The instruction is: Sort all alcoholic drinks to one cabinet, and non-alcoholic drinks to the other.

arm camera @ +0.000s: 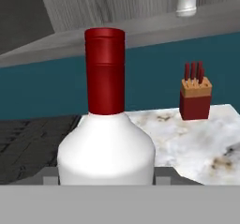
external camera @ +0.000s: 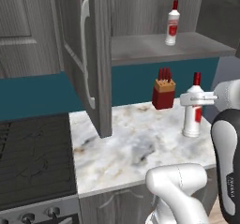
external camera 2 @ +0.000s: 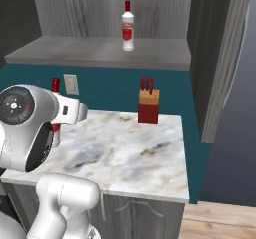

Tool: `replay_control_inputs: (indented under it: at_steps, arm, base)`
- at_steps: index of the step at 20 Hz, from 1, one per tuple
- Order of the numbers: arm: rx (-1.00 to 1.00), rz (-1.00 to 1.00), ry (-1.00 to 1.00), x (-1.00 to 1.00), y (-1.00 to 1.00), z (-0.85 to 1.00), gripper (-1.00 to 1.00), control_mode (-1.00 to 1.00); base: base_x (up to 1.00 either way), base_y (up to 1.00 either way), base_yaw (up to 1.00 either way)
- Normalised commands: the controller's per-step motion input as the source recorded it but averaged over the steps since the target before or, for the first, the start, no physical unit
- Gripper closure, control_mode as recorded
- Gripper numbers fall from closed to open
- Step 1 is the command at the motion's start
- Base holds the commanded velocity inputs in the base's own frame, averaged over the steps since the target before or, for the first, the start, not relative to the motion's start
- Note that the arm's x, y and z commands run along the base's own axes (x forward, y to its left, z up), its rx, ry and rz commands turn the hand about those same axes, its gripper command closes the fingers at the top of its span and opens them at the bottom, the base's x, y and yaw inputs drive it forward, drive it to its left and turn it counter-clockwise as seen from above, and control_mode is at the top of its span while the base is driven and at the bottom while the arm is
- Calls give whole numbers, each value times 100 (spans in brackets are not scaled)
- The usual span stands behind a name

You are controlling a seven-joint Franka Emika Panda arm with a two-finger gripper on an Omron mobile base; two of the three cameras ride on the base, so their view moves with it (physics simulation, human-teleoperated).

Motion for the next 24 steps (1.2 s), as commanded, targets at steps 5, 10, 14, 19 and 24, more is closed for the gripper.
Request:
replay_control_inputs:
  at_steps: [5,10,14,19,24]
  arm:
    - [0,0,-35,-59,0,89,100,-100]
    - [0,0,-28,-39,0,100,100,-100]
    - [0,0,-9,-2,3,87,100,-100]
    - [0,0,3,16,17,44,100,-100]
    - [-1,1,4,53,45,3,100,-100]
  base:
    - [0,0,0]
    - [0,0,0]
    - [0,0,0]
    - [0,0,0]
    - [0,0,0]
